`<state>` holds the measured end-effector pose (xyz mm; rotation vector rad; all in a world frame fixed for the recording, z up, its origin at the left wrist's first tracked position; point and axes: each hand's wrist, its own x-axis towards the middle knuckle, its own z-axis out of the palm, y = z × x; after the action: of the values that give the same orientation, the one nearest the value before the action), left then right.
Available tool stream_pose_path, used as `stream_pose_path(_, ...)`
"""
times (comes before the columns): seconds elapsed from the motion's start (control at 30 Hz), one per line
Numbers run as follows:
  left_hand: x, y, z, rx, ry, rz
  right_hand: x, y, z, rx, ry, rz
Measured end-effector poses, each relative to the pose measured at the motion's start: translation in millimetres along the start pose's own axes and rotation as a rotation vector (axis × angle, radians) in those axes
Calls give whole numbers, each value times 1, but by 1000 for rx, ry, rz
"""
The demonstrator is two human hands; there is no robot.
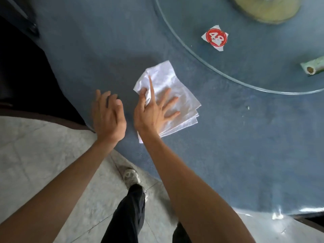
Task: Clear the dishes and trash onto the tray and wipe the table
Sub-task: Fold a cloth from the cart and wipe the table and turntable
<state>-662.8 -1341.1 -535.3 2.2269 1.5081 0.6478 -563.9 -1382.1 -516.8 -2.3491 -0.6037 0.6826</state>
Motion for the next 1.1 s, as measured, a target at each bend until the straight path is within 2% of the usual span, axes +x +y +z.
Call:
stream_pose_path(0.07, 4, -4, 3, 24, -38, 34, 1, -2, -23, 233, 60, -20)
stream_pose_path(0.17, 4, -6, 12, 94, -90, 26, -8, 37, -100, 609, 229, 138)
stream_pose_path(0.2, 3, -6, 14, 137, -96, 28, -14, 60, -129, 660, 312, 153)
stream_pose_path(0.33, 4, -3, 22, 248, -94, 22, -37, 139, -255, 734, 677, 145)
stream_pose_path(0.43, 2, -2, 22, 236, -64, 14, -19, 181, -306, 555, 742, 128)
stream_pose_path(0.5, 3, -2, 21, 226, -50, 33, 7, 208, -310, 394, 653, 176)
stream_pose_path(0.6, 2, -2, 21, 208, -50, 34, 49, 236, -280, -118, 339, 256)
stream_pose_path(0.67, 3, -2, 22, 224, -39, 39, 68, 234, -255, -306, 181, 263)
stream_pose_path(0.8, 5, -2, 28, 307, -67, 47, 84, 213, -220, -377, 181, 205)
stream_pose_path(0.87, 4, 0, 29, 335, -108, 37, 86, 188, -199, -411, 129, 139)
stream_pose_path(1.1, 10, 9, 6, 251, -224, 32, 81, 44, -46, -465, -24, -207)
